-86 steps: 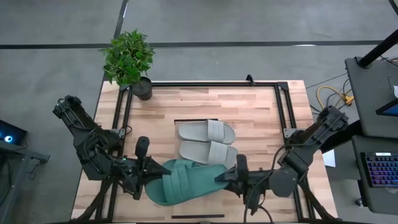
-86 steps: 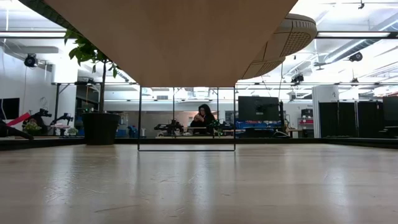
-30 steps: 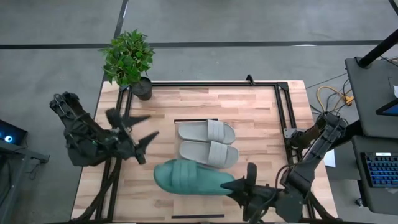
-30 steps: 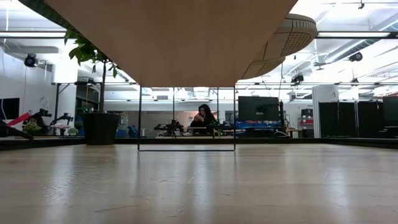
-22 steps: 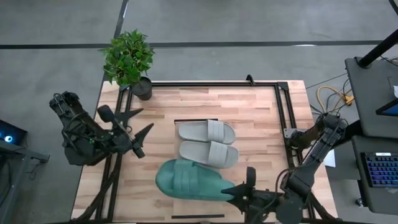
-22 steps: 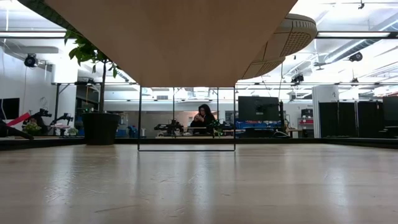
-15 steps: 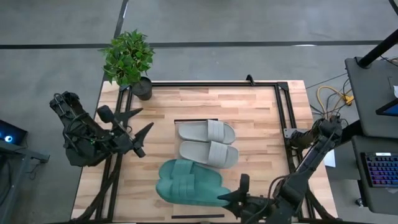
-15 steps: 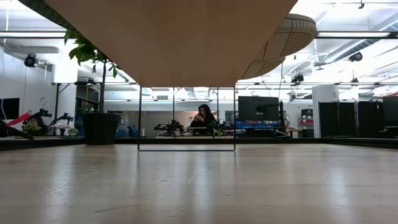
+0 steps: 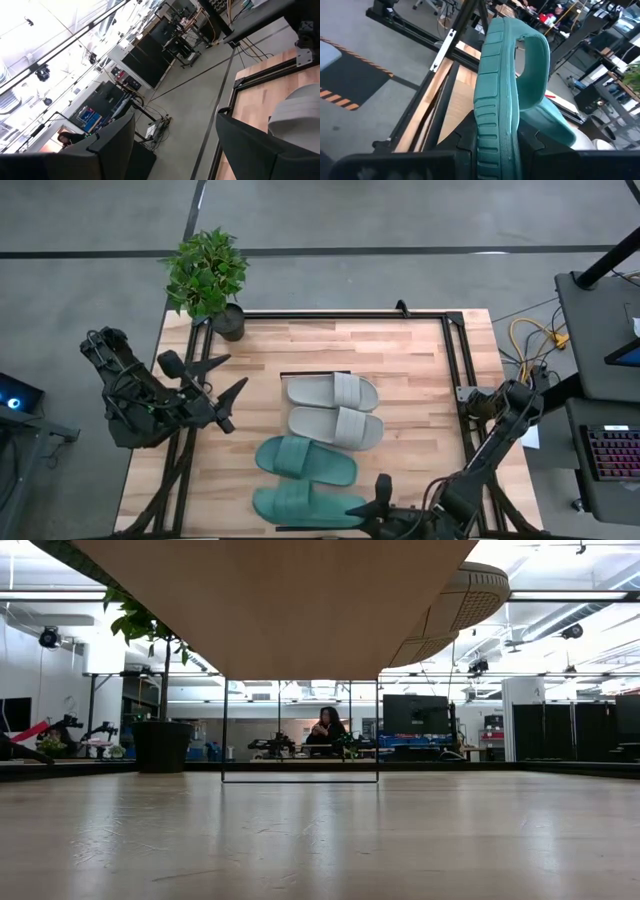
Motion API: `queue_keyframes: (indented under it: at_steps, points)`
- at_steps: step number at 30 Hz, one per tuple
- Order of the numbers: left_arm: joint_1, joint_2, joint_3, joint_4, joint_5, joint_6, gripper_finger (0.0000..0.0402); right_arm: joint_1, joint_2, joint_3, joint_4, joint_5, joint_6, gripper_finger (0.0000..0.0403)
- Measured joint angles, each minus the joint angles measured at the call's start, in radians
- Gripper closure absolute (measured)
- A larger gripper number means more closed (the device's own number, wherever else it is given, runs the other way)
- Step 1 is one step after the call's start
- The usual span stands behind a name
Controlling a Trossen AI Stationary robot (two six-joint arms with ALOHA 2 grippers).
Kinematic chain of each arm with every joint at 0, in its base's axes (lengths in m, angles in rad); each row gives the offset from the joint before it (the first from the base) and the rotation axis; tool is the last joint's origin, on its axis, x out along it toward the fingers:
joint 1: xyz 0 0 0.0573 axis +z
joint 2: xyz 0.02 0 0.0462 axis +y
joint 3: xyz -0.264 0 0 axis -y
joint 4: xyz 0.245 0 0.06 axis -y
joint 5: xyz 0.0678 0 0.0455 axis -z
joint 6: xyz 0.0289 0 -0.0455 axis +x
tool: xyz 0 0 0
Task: Pick and place slides into the shelf
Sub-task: Put the green slipper on the shelf
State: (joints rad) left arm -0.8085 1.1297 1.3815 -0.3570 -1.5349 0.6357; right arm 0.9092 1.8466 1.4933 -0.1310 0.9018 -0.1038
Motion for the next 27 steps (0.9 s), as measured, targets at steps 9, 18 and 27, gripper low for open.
queue_keyframes:
  at_steps: [9, 18, 27]
  points:
    - [0.000, 0.007, -0.001, 0.000, 0.000, -0.001, 0.0139, -0.003, 0.020, -0.015, -0.060, -0.049, 0.038, 0.0342]
    - [0.000, 0.018, -0.001, 0.000, 0.002, -0.001, 0.0139, -0.010, 0.020, -0.044, -0.068, -0.070, -0.045, 0.0342]
    - [0.000, 0.018, -0.001, 0.000, 0.002, -0.002, 0.0139, -0.011, 0.020, -0.045, -0.075, -0.069, -0.175, 0.0342]
